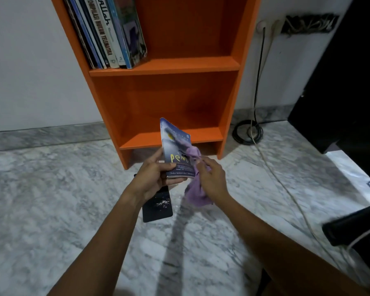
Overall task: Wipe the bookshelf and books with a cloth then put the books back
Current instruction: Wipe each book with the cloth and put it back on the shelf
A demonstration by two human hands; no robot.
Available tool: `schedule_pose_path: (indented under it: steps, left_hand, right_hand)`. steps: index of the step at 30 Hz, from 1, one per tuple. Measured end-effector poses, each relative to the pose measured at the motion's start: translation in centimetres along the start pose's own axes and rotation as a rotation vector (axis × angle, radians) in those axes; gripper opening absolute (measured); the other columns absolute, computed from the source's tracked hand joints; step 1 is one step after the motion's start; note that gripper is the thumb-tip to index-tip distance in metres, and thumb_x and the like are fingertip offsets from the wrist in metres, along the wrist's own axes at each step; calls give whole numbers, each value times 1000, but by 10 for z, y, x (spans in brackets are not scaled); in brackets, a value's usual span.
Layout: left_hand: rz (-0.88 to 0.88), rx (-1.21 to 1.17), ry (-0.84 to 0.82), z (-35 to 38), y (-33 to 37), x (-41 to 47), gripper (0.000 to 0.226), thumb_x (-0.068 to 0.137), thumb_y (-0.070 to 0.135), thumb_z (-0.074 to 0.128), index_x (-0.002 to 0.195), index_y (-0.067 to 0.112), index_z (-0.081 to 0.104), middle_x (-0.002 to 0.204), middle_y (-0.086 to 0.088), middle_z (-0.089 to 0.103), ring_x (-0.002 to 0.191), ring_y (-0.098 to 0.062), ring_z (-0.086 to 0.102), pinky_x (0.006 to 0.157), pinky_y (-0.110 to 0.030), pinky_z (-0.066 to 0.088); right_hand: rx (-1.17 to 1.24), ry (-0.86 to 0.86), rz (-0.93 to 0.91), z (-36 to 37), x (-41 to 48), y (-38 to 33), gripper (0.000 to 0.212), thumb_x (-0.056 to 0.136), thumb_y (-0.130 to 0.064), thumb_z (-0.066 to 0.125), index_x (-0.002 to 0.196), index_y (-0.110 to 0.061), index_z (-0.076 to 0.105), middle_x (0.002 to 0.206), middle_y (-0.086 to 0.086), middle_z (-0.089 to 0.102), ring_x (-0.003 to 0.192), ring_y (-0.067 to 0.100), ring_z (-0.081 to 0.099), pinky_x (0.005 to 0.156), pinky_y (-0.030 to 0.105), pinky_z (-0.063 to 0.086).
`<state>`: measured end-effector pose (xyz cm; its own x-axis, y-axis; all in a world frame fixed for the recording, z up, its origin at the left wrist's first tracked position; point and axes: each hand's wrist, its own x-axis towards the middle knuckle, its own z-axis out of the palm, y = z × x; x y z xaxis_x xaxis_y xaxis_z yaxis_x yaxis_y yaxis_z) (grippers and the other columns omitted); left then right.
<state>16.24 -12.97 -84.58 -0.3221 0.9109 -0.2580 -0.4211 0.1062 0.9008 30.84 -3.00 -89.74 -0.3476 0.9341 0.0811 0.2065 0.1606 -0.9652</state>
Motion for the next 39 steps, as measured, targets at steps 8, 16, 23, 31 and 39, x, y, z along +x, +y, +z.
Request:
schedule_pose_path:
  steps: [8, 16, 23, 31, 39]
  left_hand:
    - [0, -15, -51, -2, 12, -6, 52, 100, -7, 45, 143, 23, 49, 116, -9, 75, 95, -39, 74, 71, -38, 64]
    - [12, 231, 99, 17, 13, -11, 38, 99, 40, 59, 136, 30, 59, 110, 1, 78, 96, -18, 75, 77, -33, 57]
    - [-30, -221, 171, 24, 13, -22, 48, 108, 42, 33, 151, 24, 42, 153, -4, 49, 136, -21, 51, 93, -29, 51]
    - [-83, -333, 108, 44, -1, -36, 63, 88, 64, 55, 132, 20, 66, 124, -9, 72, 115, -28, 67, 101, -48, 51]
    - [34, -310, 161, 31, 11, -27, 45, 98, 49, 50, 92, 19, 84, 101, -12, 78, 87, -28, 75, 86, -44, 58]
  right_hand:
    - [820, -234, 676, -24, 24, -21, 43, 90, -56, 62, 95, -16, 77, 91, 10, 76, 77, 27, 72, 77, 41, 62]
    - [64, -227, 42, -17, 24, -69, 30, 89, -16, 72, 72, -4, 49, 59, 1, 37, 47, 5, 39, 52, 23, 37]
    - [-183, -586, -260, 35, -31, -93, 58, 105, -47, 42, 159, -39, 22, 156, -11, 41, 137, 6, 44, 115, 34, 37]
    - [-439, -117, -342, 28, 21, -65, 53, 101, -48, 27, 127, -22, 65, 136, 4, 59, 124, 26, 54, 98, 44, 47]
    - [-351, -58, -216, 40, -4, -36, 22, 101, -30, 39, 83, -20, 47, 97, 9, 60, 90, 26, 57, 70, 34, 34]
